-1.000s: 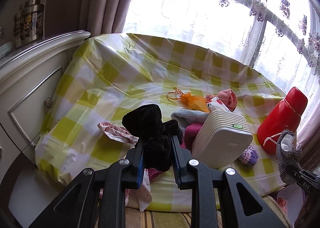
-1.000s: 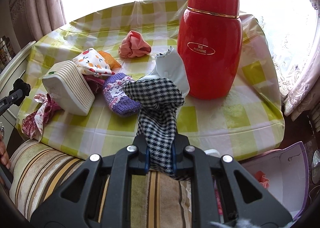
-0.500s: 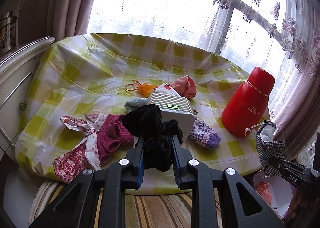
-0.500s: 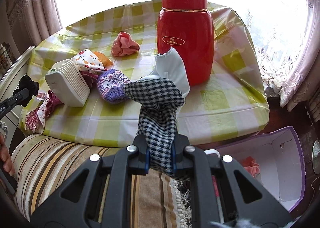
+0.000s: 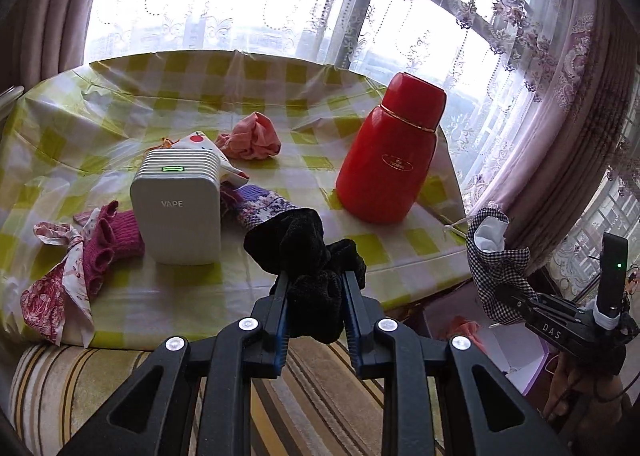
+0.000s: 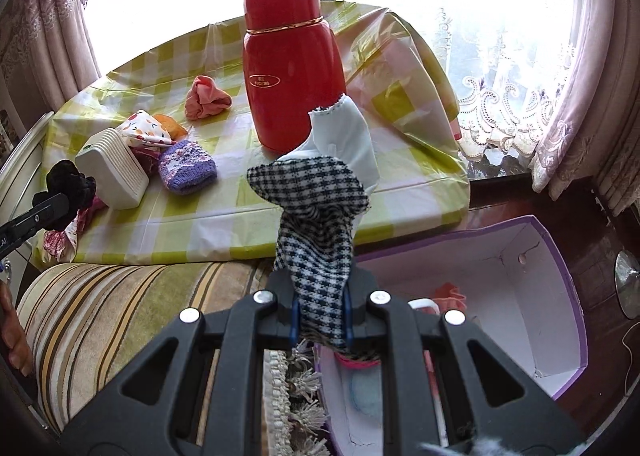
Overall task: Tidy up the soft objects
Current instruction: 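Carry the gingham cloth and black scrunchie to the purple box and release them inside, then withdraw both open tools from the box back over the table, then grasp the purple knit sock with the right tool while the left tool grasps the pink-white patterned scarf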
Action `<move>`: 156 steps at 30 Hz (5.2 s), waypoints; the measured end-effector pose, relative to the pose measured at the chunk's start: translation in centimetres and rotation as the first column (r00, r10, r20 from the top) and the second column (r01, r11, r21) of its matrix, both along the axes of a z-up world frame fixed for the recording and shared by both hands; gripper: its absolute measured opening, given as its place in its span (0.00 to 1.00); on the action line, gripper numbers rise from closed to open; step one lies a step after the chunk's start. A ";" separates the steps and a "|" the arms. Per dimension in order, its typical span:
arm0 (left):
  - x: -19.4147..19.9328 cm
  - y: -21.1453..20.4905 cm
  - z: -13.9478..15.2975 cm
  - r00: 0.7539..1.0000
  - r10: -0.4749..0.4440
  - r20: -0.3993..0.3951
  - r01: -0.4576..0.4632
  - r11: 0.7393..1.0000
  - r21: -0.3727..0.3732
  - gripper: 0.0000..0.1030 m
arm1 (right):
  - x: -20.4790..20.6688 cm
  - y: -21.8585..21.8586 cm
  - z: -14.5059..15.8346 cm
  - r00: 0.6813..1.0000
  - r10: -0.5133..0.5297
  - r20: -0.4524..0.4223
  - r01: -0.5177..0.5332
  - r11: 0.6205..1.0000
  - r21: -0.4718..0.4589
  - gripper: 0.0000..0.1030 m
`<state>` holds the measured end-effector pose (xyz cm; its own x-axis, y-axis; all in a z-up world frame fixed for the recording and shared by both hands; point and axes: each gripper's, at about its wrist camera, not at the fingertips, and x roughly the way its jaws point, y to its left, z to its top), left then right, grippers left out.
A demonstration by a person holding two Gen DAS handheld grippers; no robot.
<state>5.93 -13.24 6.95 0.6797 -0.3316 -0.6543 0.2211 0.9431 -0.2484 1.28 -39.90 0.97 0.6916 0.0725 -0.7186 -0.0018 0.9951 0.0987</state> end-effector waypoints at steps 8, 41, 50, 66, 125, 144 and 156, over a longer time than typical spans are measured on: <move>-1.3 -6.4 -0.1 0.986 -0.161 -0.032 0.162 0.987 0.014 0.24 | -1.8 -4.9 -0.4 0.996 -0.088 -0.011 0.088 0.996 0.002 0.18; -4.7 -17.5 -1.3 0.859 -0.503 -0.097 0.500 0.864 -0.056 0.53 | -3.8 -12.0 0.8 0.962 -0.273 0.015 0.272 0.962 0.031 0.48; -3.6 -13.8 -1.3 0.907 -0.409 -0.097 0.405 0.912 -0.057 0.53 | -3.4 -10.6 0.8 0.974 -0.227 0.006 0.227 0.973 0.035 0.48; -0.8 -0.5 -0.9 0.991 -0.080 -0.105 0.070 0.993 -0.092 0.53 | -2.1 -4.5 2.0 0.997 -0.070 0.015 0.070 0.997 -0.015 0.48; 12.1 25.1 -10.0 0.827 0.430 -0.364 -0.467 0.884 -0.018 0.41 | 11.5 13.9 -1.5 0.937 0.324 -0.127 -0.334 0.940 -0.069 0.63; 10.8 24.6 -8.6 0.853 0.473 -0.221 -0.486 0.874 -0.005 0.18 | 15.7 19.3 -4.3 0.892 0.419 -0.172 -0.440 0.891 -0.111 0.64; 9.0 24.5 -7.1 0.850 0.515 -0.112 -0.519 0.854 -0.016 0.18 | 18.8 22.0 -5.8 0.881 0.437 -0.180 -0.464 0.873 -0.152 0.64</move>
